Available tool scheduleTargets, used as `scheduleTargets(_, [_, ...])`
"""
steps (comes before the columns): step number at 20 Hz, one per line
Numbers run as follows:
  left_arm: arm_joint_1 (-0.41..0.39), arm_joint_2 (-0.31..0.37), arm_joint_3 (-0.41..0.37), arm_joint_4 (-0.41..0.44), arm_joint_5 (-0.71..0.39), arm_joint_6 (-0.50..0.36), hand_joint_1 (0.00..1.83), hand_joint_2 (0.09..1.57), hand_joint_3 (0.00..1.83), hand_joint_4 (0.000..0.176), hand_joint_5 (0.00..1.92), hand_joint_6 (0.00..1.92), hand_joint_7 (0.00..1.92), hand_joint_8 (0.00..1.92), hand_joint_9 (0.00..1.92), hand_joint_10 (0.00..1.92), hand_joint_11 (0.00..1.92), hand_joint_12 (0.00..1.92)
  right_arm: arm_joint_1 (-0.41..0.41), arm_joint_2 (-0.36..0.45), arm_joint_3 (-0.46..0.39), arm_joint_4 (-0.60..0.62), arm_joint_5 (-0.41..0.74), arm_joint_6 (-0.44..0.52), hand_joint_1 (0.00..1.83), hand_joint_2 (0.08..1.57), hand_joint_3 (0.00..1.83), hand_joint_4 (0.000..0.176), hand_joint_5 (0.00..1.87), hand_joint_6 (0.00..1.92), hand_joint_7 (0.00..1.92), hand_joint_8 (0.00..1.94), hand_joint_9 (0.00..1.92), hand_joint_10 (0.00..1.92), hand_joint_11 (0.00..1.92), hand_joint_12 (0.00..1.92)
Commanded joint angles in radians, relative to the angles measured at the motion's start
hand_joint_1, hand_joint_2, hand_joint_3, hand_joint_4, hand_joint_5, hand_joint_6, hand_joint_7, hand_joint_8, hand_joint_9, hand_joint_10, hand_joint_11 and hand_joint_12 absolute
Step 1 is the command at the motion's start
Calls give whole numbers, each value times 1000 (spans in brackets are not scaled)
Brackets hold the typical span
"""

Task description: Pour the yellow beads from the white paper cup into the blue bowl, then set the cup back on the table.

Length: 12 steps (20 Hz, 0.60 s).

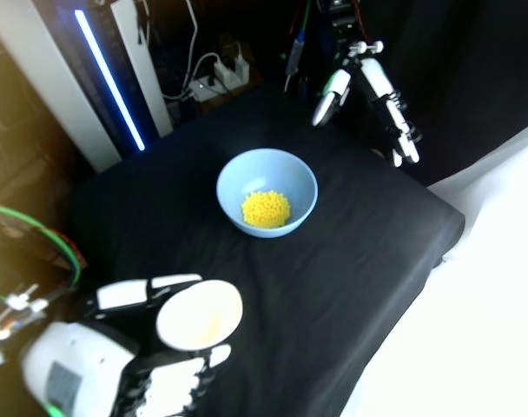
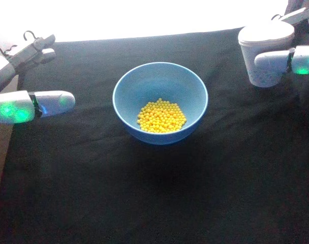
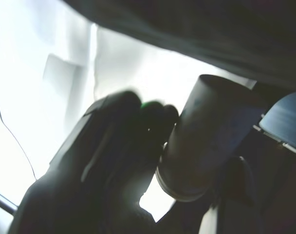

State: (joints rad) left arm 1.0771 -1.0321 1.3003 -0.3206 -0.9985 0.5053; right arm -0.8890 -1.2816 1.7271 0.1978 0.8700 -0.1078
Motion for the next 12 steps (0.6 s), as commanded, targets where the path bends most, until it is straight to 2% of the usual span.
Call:
scheduleTargets(1, [-7,-3,7,-13,-124,-9,571,818,2,63,28,1,310,19,42,10,0,0,4,3,10,33,119,11,1277,1090,0,0,1138,455,1009,1181,855,1294,610,1696])
scheduleTargets(2, [-7,-3,7,-13,-124,-9,576,821,4,57,23,0,314,18,44,10,0,0,1,2,11,34,119,11,1277,1065,0,0,1095,606,1136,912,1017,960,734,1482])
scheduleTargets(3, [-7,-3,8,-13,-124,-9,573,821,3,55,20,0,309,15,46,10,0,0,1,2,12,36,119,11,1371,1048,0,0,1104,553,1186,659,1051,1097,751,1331])
scheduleTargets(4, [-7,-4,8,-13,-124,-9,574,798,0,46,32,5,294,5,60,14,0,0,1,2,18,40,119,11,1299,1059,0,0,1138,511,1121,903,981,961,717,1376])
scheduleTargets(5, [-6,-5,8,-12,-124,-9,574,798,0,46,32,5,294,5,60,14,0,0,1,1,24,42,119,11,1299,1059,0,0,1138,511,1121,903,981,961,717,1376])
scheduleTargets(6, [-6,-9,10,-12,-124,-9,555,801,0,37,25,1,282,1,40,4,0,0,1,-1,28,48,120,11,1251,1080,0,0,1050,755,1102,907,1113,500,739,1282])
scheduleTargets(7, [-6,-11,12,-12,-124,-10,555,801,0,37,25,1,282,1,40,4,0,0,1,-2,31,51,121,11,1251,1080,0,0,1050,755,1102,907,1113,500,739,1282])
scheduleTargets(8, [-6,-16,15,-12,-125,-13,562,797,0,43,34,4,298,8,56,9,0,0,1,-6,36,52,122,11,1252,1081,0,0,1106,635,1052,1015,1058,619,646,1445])
scheduleTargets(9, [-6,-19,17,-10,-126,-16,561,786,0,43,35,4,302,8,44,3,0,0,1,-9,43,52,121,11,1244,1074,1,0,1118,662,1049,969,984,735,612,1434])
scheduleTargets(10, [-6,-20,18,-10,-127,-17,561,786,0,43,35,4,302,8,44,3,0,0,1,-12,47,49,121,11,1244,1074,1,0,1118,662,1049,969,984,735,612,1434])
scheduleTargets(11, [-6,-21,18,-10,-128,-18,544,797,0,46,25,0,306,7,48,4,0,0,1,-17,49,48,118,11,1270,1089,5,0,1126,499,1010,1159,962,952,739,1548])
scheduleTargets(12, [-4,-21,18,-10,-131,-19,563,791,0,52,31,3,318,11,62,9,0,0,-1,-20,51,47,116,11,1270,1069,0,0,1154,478,1073,1032,978,803,744,1416])
